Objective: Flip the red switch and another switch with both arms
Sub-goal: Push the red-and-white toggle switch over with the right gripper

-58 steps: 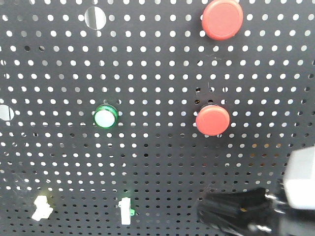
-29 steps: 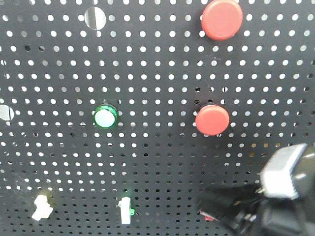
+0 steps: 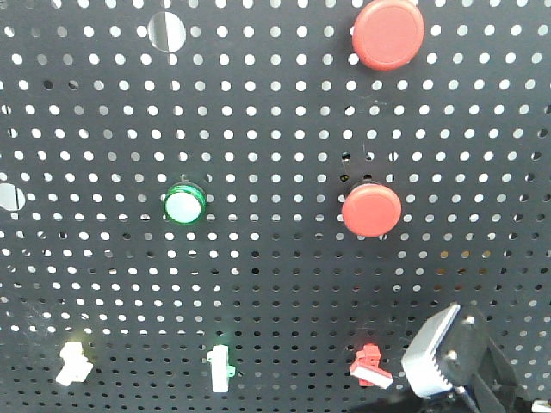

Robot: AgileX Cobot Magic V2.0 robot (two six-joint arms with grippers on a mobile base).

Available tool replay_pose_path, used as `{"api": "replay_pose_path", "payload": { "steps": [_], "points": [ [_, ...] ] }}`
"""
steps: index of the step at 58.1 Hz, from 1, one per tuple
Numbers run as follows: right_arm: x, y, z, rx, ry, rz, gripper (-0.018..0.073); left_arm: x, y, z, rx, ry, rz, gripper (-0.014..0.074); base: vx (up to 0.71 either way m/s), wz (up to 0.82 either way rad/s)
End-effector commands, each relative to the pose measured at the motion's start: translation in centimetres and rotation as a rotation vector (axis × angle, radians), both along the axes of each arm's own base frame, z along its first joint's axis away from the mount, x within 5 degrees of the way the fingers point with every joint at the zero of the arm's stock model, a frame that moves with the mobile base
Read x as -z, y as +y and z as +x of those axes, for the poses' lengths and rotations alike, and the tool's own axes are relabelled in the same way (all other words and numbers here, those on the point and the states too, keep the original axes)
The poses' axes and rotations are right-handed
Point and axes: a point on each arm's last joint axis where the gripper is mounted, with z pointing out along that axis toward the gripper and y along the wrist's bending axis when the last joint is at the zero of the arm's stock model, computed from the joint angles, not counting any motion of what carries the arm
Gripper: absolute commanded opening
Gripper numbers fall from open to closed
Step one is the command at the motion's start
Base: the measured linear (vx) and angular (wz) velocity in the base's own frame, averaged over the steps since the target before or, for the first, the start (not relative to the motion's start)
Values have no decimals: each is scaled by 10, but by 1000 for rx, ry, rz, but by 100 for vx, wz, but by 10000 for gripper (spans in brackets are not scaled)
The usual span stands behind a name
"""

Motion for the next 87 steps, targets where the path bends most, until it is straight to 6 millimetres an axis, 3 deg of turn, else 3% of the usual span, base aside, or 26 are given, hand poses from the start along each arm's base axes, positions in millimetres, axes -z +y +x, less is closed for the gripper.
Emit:
{"api": "replay_pose_path", "payload": {
  "steps": [1,9,23,32,45,64,87],
  "points": [
    [-12,1,0,8,-17,37,-6,-17,1,1,-11,-95,-48,3,0,0],
    [-20,1,-5,-24,-68,55,-6,-17,1,1,-11,-95,-50,3,0,0],
    [-54,-9,-21,52,-272,159,-6,-17,1,1,-11,-95,-50,3,0,0],
    [-60,-13,-22,100,-302,176,-6,-17,1,1,-12,-97,-51,3,0,0],
    [-50,-8,-10,95,-256,176,-6,-15,1,2,-15,-104,-55,3,0,0],
    [-17,3,10,45,-92,94,-6,-15,1,2,-15,-102,-54,3,0,0],
    [-7,4,3,-6,11,46,-6,-15,1,2,-15,-106,-51,3,0,0]
  ]
}}
